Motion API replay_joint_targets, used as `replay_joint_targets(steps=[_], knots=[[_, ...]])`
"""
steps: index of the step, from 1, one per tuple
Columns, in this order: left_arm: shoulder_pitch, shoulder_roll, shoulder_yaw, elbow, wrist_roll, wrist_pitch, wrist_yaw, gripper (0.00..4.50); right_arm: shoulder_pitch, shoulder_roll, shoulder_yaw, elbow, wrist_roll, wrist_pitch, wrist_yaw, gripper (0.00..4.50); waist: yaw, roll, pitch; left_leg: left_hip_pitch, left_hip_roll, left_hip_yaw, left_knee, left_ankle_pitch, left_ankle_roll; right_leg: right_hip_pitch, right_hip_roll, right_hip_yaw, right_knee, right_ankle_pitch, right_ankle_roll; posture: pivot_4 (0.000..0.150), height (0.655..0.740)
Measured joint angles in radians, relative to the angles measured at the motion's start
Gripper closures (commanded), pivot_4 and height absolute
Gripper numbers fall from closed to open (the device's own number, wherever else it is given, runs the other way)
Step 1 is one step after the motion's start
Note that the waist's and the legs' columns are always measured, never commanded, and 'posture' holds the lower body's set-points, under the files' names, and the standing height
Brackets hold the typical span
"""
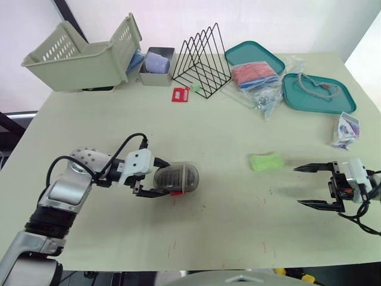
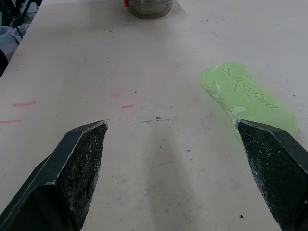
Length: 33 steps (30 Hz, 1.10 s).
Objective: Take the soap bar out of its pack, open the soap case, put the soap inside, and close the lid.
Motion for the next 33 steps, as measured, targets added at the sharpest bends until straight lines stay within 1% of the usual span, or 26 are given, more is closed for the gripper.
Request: replay_joint_targets(steps=[6, 9, 10, 12, 13, 15, 16, 17, 19, 22, 26, 27, 30, 31, 33], knots=[[-0.002, -0.008, 0.001, 0.002, 0.005, -0.014, 0.011, 0.72, -0.009, 0.000, 0.000, -0.001, -0.002, 0.013, 0.000, 0.00, 0.000, 0.000, 0.000, 0.000, 0.000, 0.000, 0.000, 0.000, 0.000, 0.000, 0.000, 0.000, 0.000, 0.000, 0.000, 0.150, 0.7400], [-0.027, -0.050, 0.002, 0.000, 0.007, -0.027, 0.045, 0.72, -0.067, -0.017, 0.002, -0.071, 0.016, 0.142, -0.008, 0.00, 0.000, 0.000, 0.000, -0.001, 0.000, 0.000, 0.002, 0.000, 0.000, 0.000, 0.000, 0.000, 0.001, 0.000, 0.000, 0.150, 0.7400], [-0.045, -0.069, 0.003, -0.013, 0.001, -0.022, 0.064, 0.72, -0.110, -0.040, 0.003, -0.131, 0.056, 0.276, -0.036, 0.00, -0.001, 0.001, 0.000, -0.001, 0.000, -0.001, 0.002, 0.000, 0.000, 0.000, 0.000, 0.000, 0.002, 0.000, 0.000, 0.150, 0.7400], [-0.062, -0.087, 0.004, -0.038, -0.009, -0.021, 0.080, 0.72, -0.153, -0.060, 0.002, -0.180, 0.092, 0.364, -0.060, 0.00, 0.000, 0.000, 0.000, -0.001, 0.000, -0.002, 0.002, 0.000, 0.000, 0.000, 0.000, -0.001, 0.001, 0.000, 0.000, 0.150, 0.7400], [-0.080, -0.108, 0.007, -0.079, -0.015, -0.013, 0.105, 0.72, -0.204, -0.085, 0.002, -0.259, 0.154, 0.541, -0.105, 0.00, 0.000, 0.000, 0.000, -0.002, 0.000, -0.003, 0.002, 0.000, 0.000, 0.000, 0.000, -0.002, 0.001, 0.000, 0.000, 0.150, 0.7400], [-0.092, -0.140, 0.006, -0.110, -0.015, -0.011, 0.134, 0.72, -0.250, -0.095, 0.009, -0.323, 0.208, 0.724, -0.166, 0.00, 0.002, 0.000, 0.000, -0.003, 0.000, -0.003, 0.002, 0.000, 0.000, -0.001, 0.000, -0.002, 0.001, 0.000, 0.000, 0.150, 0.7400], [-0.094, -0.150, 0.005, -0.122, -0.014, -0.011, 0.145, 0.72, -0.263, -0.096, 0.011, -0.345, 0.226, 0.780, -0.186, 0.00, 0.003, 0.000, 0.000, -0.003, 0.000, -0.003, 0.002, 0.000, 0.000, -0.001, 0.000, -0.002, 0.001, 0.000, 0.000, 0.150, 0.7400], [-0.096, -0.171, 0.001, -0.138, -0.006, -0.013, 0.169, 0.72, -0.292, -0.095, 0.017, -0.378, 0.266, 0.904, -0.241, 0.00, 0.004, 0.000, 0.000, -0.003, 0.000, -0.003, 0.003, 0.000, 0.000, -0.001, 0.000, -0.002, 0.001, 0.000, 0.000, 0.150, 0.7400], [-0.109, -0.218, -0.006, -0.150, 0.016, -0.022, 0.218, 0.72, -0.348, -0.079, 0.038, -0.418, 0.323, 1.087, -0.340, 0.00, 0.007, 0.000, 0.000, -0.004, 0.000, -0.004, 0.005, 0.000, 0.000, 0.000, 0.000, -0.003, 0.001, 0.000, 0.000, 0.150, 0.7400], [-0.130, -0.272, -0.042, -0.175, 0.073, -0.053, 0.287, 0.72, -0.457, 0.012, 0.047, -0.418, 0.416, 1.373, -0.546, 0.00, 0.007, 0.000, 0.000, -0.005, 0.000, -0.004, 0.005, 0.000, 0.000, -0.001, 0.000, -0.003, 0.001, 0.000, 0.000, 0.150, 0.7400], [-0.131, -0.301, -0.079, -0.178, 0.132, -0.081, 0.343, 0.72, -0.531, 0.116, 0.019, -0.367, 0.490, 1.598, -0.732, 0.00, 0.011, 0.000, 0.000, -0.008, -0.001, -0.004, 0.005, 0.000, 0.000, -0.004, 0.000, -0.003, 0.001, 0.000, 0.000, 0.150, 0.7400], [-0.134, -0.327, -0.094, -0.178, 0.157, -0.087, 0.367, 0.72, -0.570, 0.162, 0.002, -0.340, 0.520, 1.674, -0.795, 0.00, 0.014, 0.000, 0.000, -0.009, -0.001, -0.004, 0.006, 0.000, 0.000, -0.004, 0.000, -0.003, 0.001, 0.000, 0.000, 0.150, 0.7400], [-0.137, -0.332, -0.106, -0.179, 0.161, -0.089, 0.373, 0.72, -0.578, 0.167, 0.001, -0.339, 0.529, 1.692, -0.807, 0.00, 0.016, 0.000, 0.000, -0.009, -0.001, -0.005, 0.006, 0.000, 0.000, -0.004, 0.000, -0.003, 0.001, 0.000, 0.000, 0.150, 0.7400], [-0.138, -0.337, -0.113, -0.179, 0.174, -0.093, 0.386, 0.72, -0.599, 0.193, -0.032, -0.323, 0.540, 1.755, -0.857, 0.00, 0.021, 0.000, 0.000, -0.012, -0.001, -0.005, 0.007, 0.000, 0.000, -0.006, 0.000, -0.004, 0.002, 0.000, 0.001, 0.150, 0.7400], [-0.138, -0.344, -0.115, -0.180, 0.183, -0.093, 0.389, 0.72, -0.611, 0.204, -0.052, -0.316, 0.544, 1.793, -0.886, 0.00, 0.022, 0.000, 0.000, -0.018, -0.001, -0.007, 0.010, 0.000, 0.000, -0.011, 0.000, -0.006, 0.003, 0.001, 0.001, 0.150, 0.7400]])
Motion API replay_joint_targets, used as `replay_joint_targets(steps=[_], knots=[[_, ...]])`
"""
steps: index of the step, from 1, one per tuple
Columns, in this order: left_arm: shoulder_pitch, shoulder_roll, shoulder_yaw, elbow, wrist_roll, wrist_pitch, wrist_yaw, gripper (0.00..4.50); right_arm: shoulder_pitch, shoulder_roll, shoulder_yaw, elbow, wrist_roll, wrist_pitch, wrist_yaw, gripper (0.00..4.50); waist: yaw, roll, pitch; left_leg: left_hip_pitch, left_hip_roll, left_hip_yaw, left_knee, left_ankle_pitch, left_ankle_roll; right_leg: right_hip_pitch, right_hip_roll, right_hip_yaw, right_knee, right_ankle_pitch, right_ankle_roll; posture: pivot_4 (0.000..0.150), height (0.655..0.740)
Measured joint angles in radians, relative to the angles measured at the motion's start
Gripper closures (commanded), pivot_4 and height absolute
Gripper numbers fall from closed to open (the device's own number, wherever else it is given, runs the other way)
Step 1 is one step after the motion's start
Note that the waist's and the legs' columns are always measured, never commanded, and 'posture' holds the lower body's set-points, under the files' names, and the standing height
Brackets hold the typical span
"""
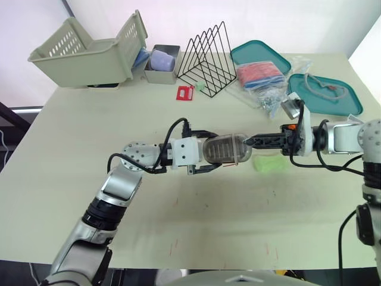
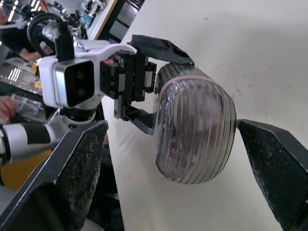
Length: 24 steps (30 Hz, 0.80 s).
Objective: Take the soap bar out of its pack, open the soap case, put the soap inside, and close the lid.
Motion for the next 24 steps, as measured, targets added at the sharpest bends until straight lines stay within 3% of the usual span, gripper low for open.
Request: replay_joint_targets(steps=[15, 21, 24], knots=[[-0.001, -0.006, -0.003, -0.001, 0.006, 0.002, 0.036, 0.72, 0.010, 0.074, -0.041, 0.010, -0.008, 0.081, -0.106, 0.00, -0.003, 0.000, 0.000, -0.001, 0.000, 0.000, 0.000, 0.000, 0.000, -0.001, 0.000, 0.000, 0.000, 0.000, 0.000, 0.150, 0.7400], [-0.001, -0.006, -0.002, 0.001, 0.010, 0.009, 0.043, 0.78, 0.009, 0.112, -0.059, 0.030, -0.025, 0.081, -0.124, 2.52, -0.003, 0.000, 0.000, -0.001, 0.000, 0.000, 0.000, 0.000, 0.000, -0.001, 0.000, -0.001, 0.000, 0.000, 0.000, 0.150, 0.7400], [-0.001, -0.007, -0.002, 0.001, 0.012, 0.015, 0.048, 0.78, 0.009, 0.119, -0.063, 0.034, -0.031, 0.080, -0.124, 2.57, -0.003, 0.000, 0.000, -0.001, 0.000, 0.000, 0.000, 0.000, 0.000, -0.001, 0.000, -0.001, 0.000, 0.000, 0.000, 0.150, 0.7400]])
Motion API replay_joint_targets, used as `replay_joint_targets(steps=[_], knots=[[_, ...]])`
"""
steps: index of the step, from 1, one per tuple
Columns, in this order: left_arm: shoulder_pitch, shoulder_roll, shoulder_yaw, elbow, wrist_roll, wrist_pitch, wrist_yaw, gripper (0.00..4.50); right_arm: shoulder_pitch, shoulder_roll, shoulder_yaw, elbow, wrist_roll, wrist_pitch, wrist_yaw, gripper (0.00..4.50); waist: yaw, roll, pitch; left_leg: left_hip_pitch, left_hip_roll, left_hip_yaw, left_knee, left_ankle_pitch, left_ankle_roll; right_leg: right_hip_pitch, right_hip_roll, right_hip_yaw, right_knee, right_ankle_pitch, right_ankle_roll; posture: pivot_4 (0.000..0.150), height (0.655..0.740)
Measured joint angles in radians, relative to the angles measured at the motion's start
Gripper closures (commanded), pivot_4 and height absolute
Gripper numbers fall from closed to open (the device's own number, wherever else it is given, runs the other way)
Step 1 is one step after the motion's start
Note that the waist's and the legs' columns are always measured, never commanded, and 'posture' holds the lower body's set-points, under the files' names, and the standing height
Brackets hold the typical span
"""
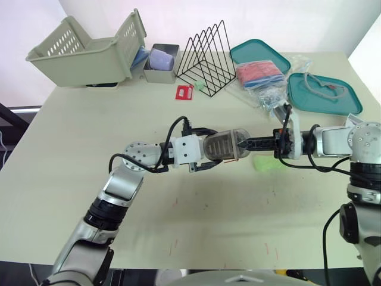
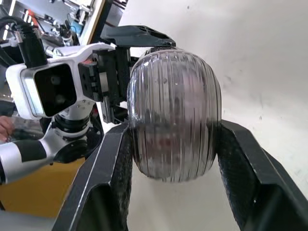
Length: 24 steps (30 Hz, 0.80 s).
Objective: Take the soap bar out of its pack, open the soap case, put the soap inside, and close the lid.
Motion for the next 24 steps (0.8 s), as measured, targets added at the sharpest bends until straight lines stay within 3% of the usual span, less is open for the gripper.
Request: replay_joint_targets(steps=[24], knots=[[-0.004, 0.022, 0.012, -0.014, -0.041, 0.021, -0.002, 0.78, 0.022, -0.038, -0.071, 0.077, 0.003, -0.024, 0.170, 2.57, 0.001, 0.000, 0.000, 0.000, 0.000, 0.000, 0.000, 0.000, 0.000, 0.000, 0.000, 0.000, 0.000, 0.000, 0.000, 0.150, 0.7400]])
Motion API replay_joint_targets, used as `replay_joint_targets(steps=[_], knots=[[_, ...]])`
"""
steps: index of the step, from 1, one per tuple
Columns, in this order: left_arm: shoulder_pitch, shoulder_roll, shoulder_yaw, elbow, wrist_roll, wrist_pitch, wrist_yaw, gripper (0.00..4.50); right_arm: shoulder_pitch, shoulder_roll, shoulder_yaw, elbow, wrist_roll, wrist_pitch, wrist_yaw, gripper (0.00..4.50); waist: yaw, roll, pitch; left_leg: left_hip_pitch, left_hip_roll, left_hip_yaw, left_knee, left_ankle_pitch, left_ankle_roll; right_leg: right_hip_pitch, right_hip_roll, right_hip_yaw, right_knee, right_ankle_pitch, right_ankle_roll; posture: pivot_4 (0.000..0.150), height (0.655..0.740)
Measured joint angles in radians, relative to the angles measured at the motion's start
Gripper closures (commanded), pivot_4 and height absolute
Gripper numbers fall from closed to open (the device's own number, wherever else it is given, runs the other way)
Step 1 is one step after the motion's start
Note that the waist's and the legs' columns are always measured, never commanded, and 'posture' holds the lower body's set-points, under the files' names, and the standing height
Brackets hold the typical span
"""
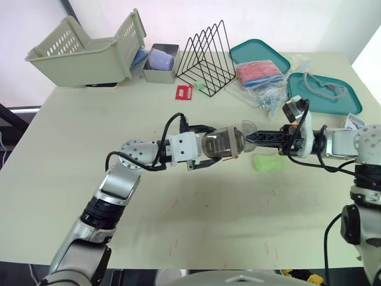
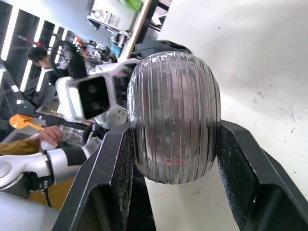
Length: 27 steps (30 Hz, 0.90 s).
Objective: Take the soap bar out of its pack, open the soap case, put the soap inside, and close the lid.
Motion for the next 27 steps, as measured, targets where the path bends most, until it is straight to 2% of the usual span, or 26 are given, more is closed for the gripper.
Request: replay_joint_targets(steps=[4, 7, 13, 18, 27], knots=[[0.008, 0.004, 0.000, 0.000, -0.010, 0.040, -0.005, 0.78, 0.022, -0.086, 0.003, 0.037, -0.063, -0.048, 0.004, 2.57, 0.004, 0.000, 0.000, -0.001, 0.000, 0.000, 0.000, 0.000, 0.000, 0.000, 0.000, 0.000, -0.001, 0.000, 0.000, 0.150, 0.7400], [0.016, 0.019, 0.000, -0.001, -0.016, 0.071, -0.011, 0.78, 0.030, -0.210, 0.022, 0.101, -0.165, -0.133, 0.018, 2.57, 0.001, 0.000, 0.000, 0.000, 0.000, 0.000, 0.000, 0.000, 0.000, 0.000, 0.000, 0.000, -0.001, 0.000, 0.000, 0.150, 0.7400], [0.018, 0.025, 0.000, -0.005, -0.037, 0.106, -0.018, 0.78, -0.002, -0.402, 0.160, 0.267, -0.449, -0.398, 0.052, 2.57, -0.005, 0.000, 0.000, 0.001, 0.000, 0.001, -0.001, 0.000, 0.000, 0.000, 0.000, 0.001, -0.001, 0.000, 0.000, 0.150, 0.7400], [0.017, 0.022, -0.001, -0.005, -0.040, 0.117, -0.018, 0.78, -0.038, -0.393, 0.214, 0.398, -0.607, -0.508, 0.035, 2.57, -0.007, 0.000, 0.000, 0.001, 0.000, 0.002, -0.001, 0.000, 0.000, 0.000, 0.000, 0.002, -0.001, 0.000, 0.000, 0.150, 0.7400], [0.017, 0.015, -0.004, -0.005, -0.039, 0.120, -0.015, 0.78, -0.104, -0.269, 0.237, 0.476, -0.713, -0.570, 0.009, 2.57, 0.000, 0.000, 0.000, 0.001, 0.000, 0.002, -0.001, 0.000, 0.000, 0.000, 0.000, 0.002, -0.001, 0.000, 0.000, 0.150, 0.7400]])
